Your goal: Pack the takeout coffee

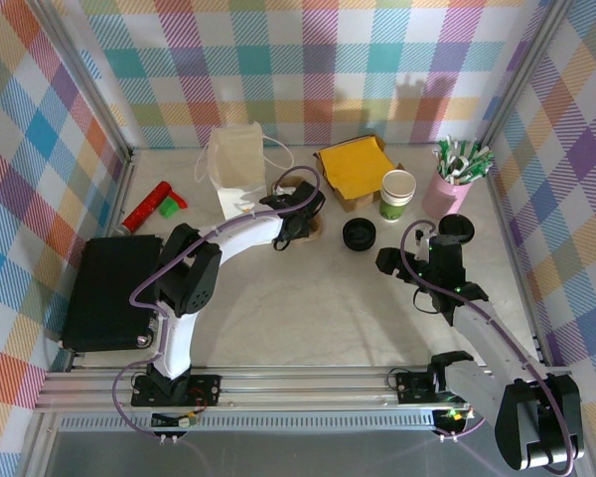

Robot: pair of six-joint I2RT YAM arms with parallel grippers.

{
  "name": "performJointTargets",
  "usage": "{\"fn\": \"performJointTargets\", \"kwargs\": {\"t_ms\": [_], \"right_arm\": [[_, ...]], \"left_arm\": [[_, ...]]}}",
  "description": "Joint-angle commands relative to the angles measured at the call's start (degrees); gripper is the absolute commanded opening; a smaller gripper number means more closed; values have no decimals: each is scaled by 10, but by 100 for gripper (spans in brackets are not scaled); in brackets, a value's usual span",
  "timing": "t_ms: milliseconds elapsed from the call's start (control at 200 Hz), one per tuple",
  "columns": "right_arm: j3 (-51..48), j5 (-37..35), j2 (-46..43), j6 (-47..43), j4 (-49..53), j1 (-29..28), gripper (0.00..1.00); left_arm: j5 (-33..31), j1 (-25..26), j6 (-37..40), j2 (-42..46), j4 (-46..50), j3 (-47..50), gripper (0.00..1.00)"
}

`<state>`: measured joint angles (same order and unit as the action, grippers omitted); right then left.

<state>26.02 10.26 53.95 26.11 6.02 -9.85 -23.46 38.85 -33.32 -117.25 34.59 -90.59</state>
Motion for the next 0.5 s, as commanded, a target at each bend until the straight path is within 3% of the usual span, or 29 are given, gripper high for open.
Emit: {"fn": "performJointTargets", "kwargs": {"t_ms": [0, 495], "right_arm": [[15, -4, 3, -12, -7, -5, 87], [16, -7, 5, -14, -7, -6, 87]], "left_arm": [[-6, -3, 9, 18, 17, -14, 28], [-2, -3, 11, 17, 12, -14, 12]]}}
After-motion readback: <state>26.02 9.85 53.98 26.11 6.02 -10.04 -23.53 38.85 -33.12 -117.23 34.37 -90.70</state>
